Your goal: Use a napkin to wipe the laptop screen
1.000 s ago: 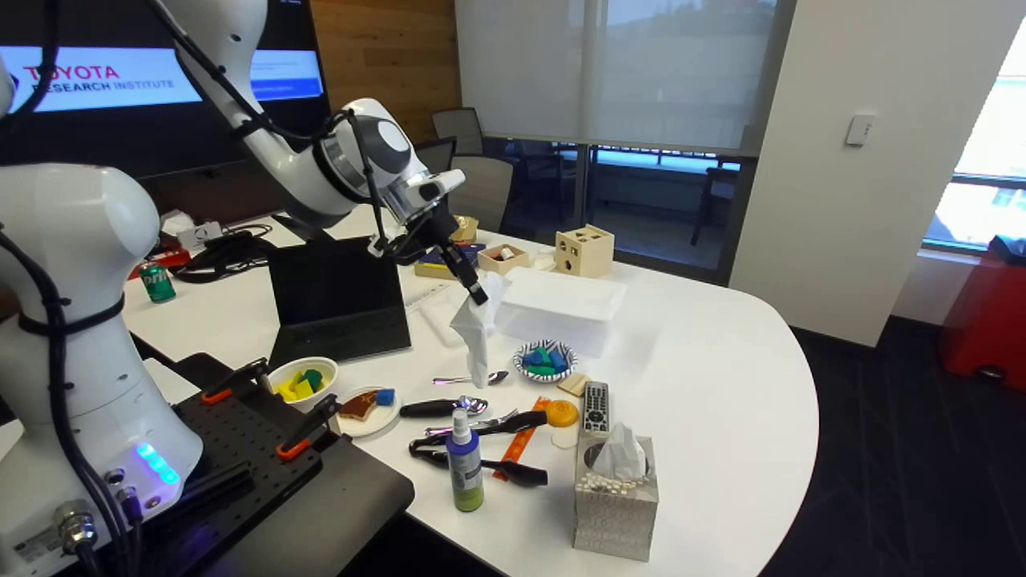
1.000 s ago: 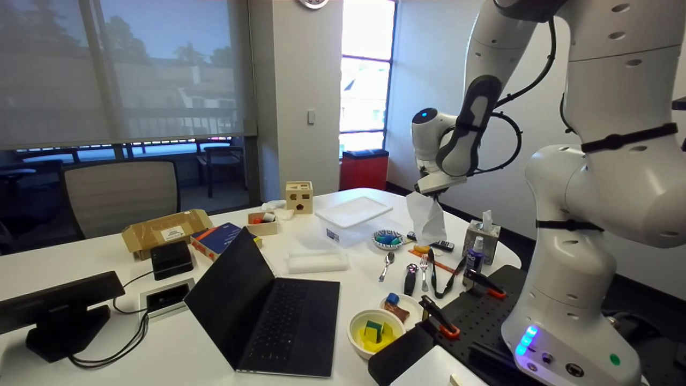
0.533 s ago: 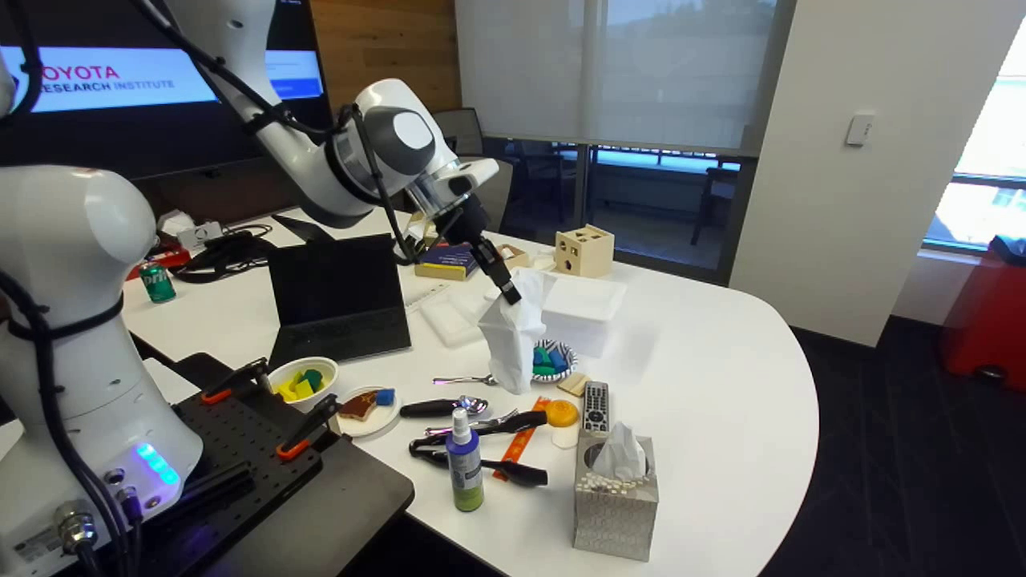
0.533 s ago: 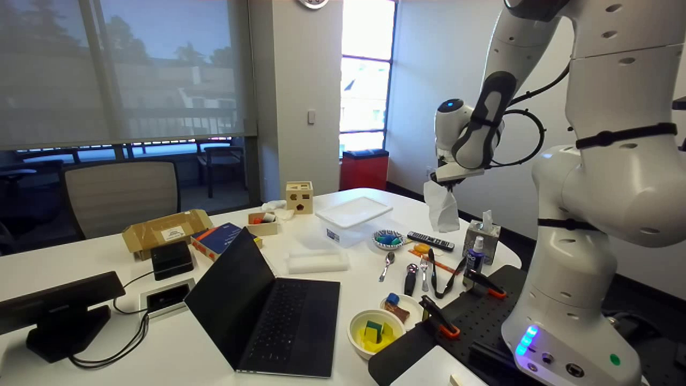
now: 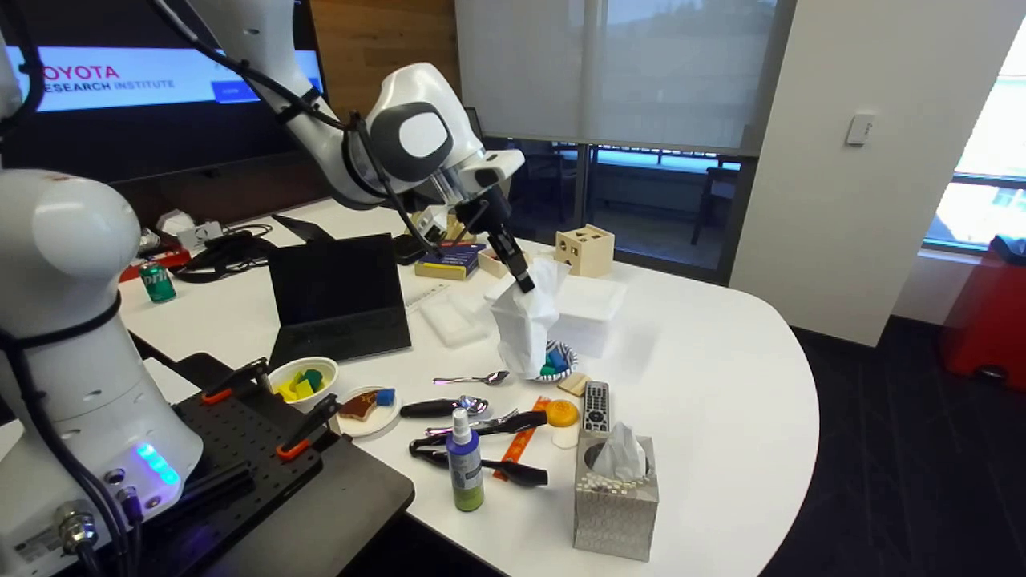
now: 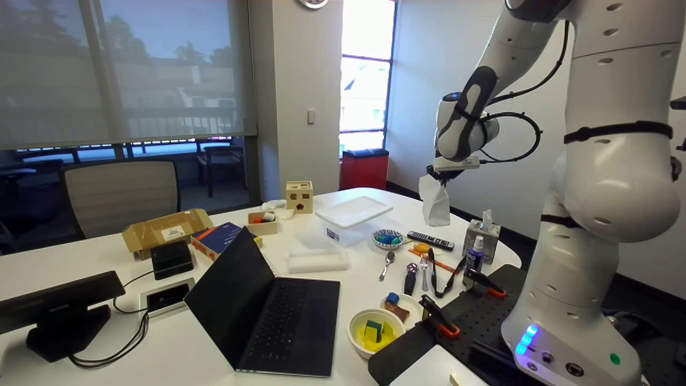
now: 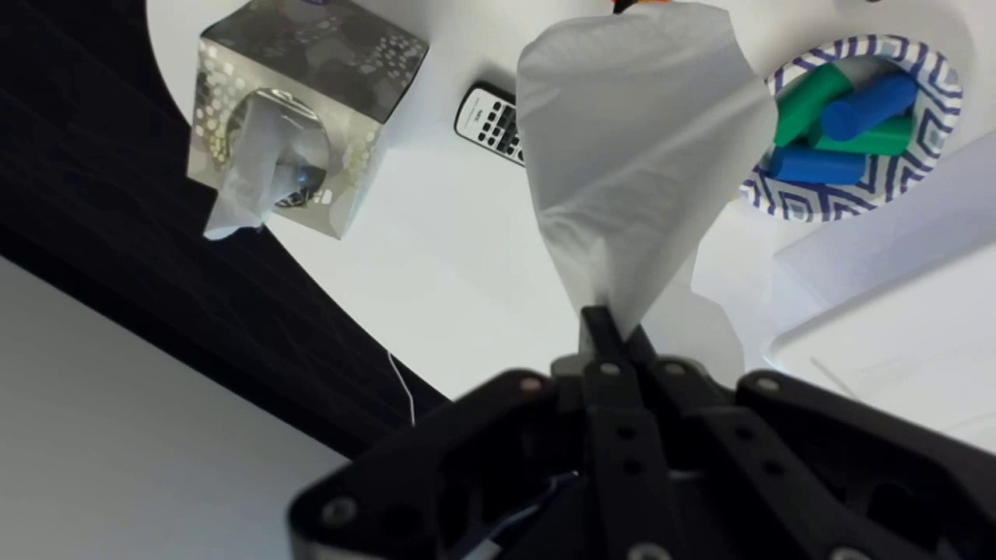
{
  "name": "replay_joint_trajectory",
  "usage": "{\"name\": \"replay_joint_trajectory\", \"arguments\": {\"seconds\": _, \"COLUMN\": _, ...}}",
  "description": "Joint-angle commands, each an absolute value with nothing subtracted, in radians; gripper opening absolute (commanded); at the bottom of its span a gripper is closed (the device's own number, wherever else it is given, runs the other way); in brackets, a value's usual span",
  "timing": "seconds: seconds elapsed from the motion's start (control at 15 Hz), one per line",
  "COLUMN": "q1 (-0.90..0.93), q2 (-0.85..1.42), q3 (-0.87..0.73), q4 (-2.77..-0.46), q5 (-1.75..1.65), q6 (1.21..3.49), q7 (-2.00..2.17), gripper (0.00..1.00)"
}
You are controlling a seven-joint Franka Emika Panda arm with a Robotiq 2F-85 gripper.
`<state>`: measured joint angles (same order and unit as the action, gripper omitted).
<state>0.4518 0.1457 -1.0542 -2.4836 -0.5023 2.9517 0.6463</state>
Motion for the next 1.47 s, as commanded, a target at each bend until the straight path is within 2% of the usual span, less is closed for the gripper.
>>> {"name": "replay_joint_trajectory", "arguments": {"seconds": 0.0, "q1": 0.195, "q2": 0.145, "q3": -0.786, "q4": -2.476, "q5": -0.252, "q6": 2.968, "q7": 0.425, "gripper": 0.0}}
{"name": "replay_joint_trajectory", "arguments": {"seconds": 0.27, "q1": -0.087, "q2": 0.229, "q3": -0.474, "q4": -2.389, "q5": 0.138, "q6": 2.932, "q7": 0.116, "gripper": 0.0}}
{"name": "replay_joint_trajectory", "arguments": {"seconds": 0.47, "q1": -0.263, "q2": 0.354, "q3": -0.312, "q4": -2.255, "q5": 0.376, "q6": 2.911, "q7": -0.099, "gripper": 0.0}}
{"name": "replay_joint_trajectory", "arguments": {"seconds": 0.73, "q1": -0.415, "q2": 0.515, "q3": -0.217, "q4": -2.099, "q5": 0.453, "q6": 2.899, "q7": -0.216, "gripper": 0.0}}
{"name": "replay_joint_trajectory", "arguments": {"seconds": 1.0, "q1": -0.506, "q2": 0.575, "q3": -0.168, "q4": -2.071, "q5": 0.375, "q6": 2.929, "q7": -0.182, "gripper": 0.0}}
{"name": "replay_joint_trajectory", "arguments": {"seconds": 1.07, "q1": -0.513, "q2": 0.575, "q3": -0.163, "q4": -2.079, "q5": 0.364, "q6": 2.937, "q7": -0.178, "gripper": 0.26}}
{"name": "replay_joint_trajectory", "arguments": {"seconds": 1.13, "q1": -0.513, "q2": 0.568, "q3": -0.161, "q4": -2.097, "q5": 0.347, "q6": 2.949, "q7": -0.172, "gripper": 0.27}}
{"name": "replay_joint_trajectory", "arguments": {"seconds": 1.4, "q1": -0.502, "q2": 0.477, "q3": -0.125, "q4": -2.212, "q5": 0.286, "q6": 2.979, "q7": -0.191, "gripper": 0.56}}
